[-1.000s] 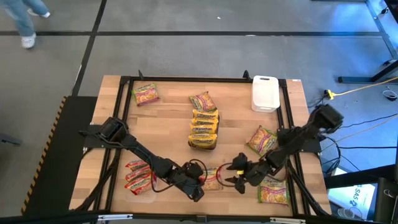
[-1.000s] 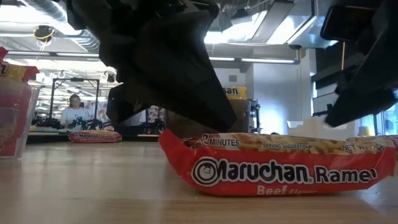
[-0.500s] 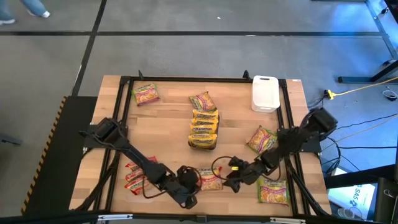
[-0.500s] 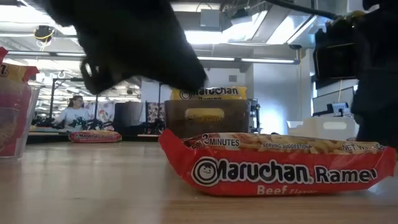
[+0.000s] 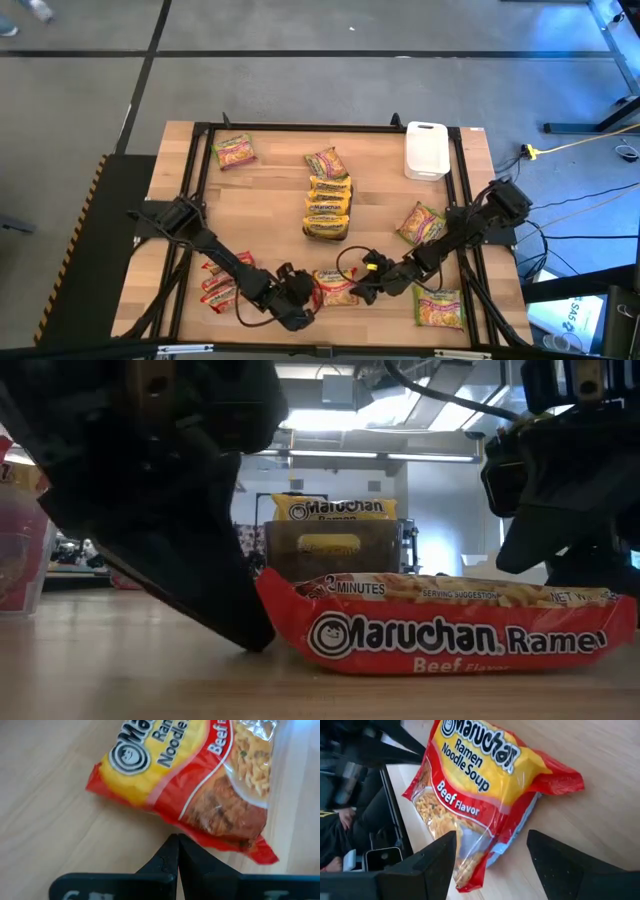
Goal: Sort Maruchan noodles
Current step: Put the red noodle pack into the transparent bin
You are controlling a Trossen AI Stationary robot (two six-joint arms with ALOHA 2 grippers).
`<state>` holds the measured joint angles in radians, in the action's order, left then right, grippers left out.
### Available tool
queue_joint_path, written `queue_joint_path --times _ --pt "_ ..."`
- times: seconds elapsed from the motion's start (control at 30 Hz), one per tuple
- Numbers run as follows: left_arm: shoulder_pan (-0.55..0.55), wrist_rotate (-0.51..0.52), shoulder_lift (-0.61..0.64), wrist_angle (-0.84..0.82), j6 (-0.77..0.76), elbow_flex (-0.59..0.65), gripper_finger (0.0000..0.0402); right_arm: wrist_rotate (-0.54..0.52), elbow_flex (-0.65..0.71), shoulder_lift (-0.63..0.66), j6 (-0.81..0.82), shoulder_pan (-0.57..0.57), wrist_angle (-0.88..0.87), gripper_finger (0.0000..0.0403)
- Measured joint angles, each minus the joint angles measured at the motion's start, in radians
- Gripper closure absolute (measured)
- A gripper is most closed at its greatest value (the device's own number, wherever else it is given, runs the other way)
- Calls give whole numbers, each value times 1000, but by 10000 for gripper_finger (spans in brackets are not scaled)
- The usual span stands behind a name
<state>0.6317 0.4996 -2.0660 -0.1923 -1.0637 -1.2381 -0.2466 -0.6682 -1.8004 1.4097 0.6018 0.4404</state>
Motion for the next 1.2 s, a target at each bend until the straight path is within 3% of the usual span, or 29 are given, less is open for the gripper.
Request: queue_joint_path --times 0.13,0.37,0.77,0.93,1.2 --pt "-23 -2 -32 62 7 -3 401 -39 -2 -12 4 1 21 157" --pt "-48 -15 -48 200 147 0 401 -119 1 -28 -37 0 71 157" --pt "-65 -17 -51 228 172 1 401 -136 5 -32 -234 -1 204 159" --pt "-65 -1 -54 267 222 3 401 -148 5 -32 -298 -1 248 193" --pt "-57 -28 -46 272 237 3 401 -136 2 -30 -383 0 265 284"
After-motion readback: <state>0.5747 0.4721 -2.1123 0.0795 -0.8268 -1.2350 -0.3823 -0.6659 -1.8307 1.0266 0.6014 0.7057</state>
